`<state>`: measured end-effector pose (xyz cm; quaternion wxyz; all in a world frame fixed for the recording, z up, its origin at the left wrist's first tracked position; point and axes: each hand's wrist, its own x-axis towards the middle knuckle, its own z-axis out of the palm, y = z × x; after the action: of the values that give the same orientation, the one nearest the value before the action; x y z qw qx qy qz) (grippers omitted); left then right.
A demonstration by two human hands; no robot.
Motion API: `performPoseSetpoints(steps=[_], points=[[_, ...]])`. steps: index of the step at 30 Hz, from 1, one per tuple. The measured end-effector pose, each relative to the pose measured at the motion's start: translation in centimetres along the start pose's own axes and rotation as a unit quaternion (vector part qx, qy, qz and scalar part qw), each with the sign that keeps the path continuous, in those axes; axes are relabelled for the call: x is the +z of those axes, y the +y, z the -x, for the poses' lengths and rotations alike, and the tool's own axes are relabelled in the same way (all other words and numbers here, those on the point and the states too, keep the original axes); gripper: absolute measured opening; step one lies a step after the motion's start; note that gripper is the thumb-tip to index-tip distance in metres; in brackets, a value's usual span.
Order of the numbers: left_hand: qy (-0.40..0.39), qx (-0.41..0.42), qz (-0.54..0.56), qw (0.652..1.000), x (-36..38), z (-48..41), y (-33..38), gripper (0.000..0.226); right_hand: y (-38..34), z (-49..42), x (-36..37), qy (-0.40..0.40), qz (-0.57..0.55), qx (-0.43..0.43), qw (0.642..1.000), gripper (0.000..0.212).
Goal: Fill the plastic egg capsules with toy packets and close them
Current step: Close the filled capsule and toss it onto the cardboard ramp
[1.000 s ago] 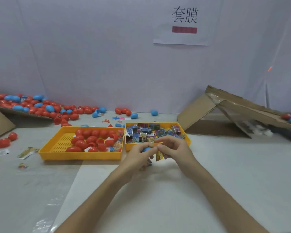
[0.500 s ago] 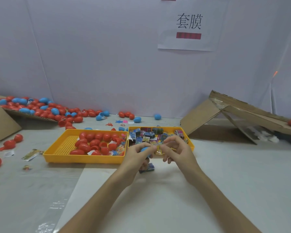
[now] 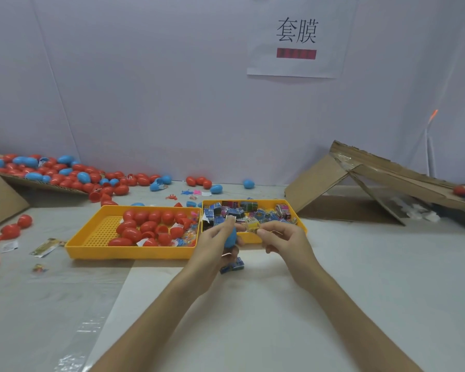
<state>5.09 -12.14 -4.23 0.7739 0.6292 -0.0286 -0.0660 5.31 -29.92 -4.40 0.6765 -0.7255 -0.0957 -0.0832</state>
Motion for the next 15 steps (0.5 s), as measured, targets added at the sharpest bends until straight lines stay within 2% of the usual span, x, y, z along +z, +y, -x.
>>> performPoseSetpoints(steps=[4, 7, 10, 15], points=[[-0.026, -0.057, 0.065, 0.996, -0.06, -0.10, 0.25, 0.056, 0.02, -0.15, -0.16, 0.026, 0.000, 0.015, 1.000, 0.009], [-0.035, -0.055, 0.078, 0.995, 0.03, -0.12, 0.27, 0.040, 0.03, -0.20, -0.16, 0.032, 0.003, 0.020, 0.999, 0.011], [-0.042, -0.025, 0.056, 0.997, 0.03, -0.12, 0.17, 0.023, 0.08, -0.38, -0.27, 0.047, -0.001, 0.032, 0.998, 0.009], [-0.020, 0.056, -0.035, 0.998, -0.12, 0.15, -0.03, 0.027, 0.05, -0.44, -0.45, 0.048, -0.011, 0.042, 0.998, 0.006]])
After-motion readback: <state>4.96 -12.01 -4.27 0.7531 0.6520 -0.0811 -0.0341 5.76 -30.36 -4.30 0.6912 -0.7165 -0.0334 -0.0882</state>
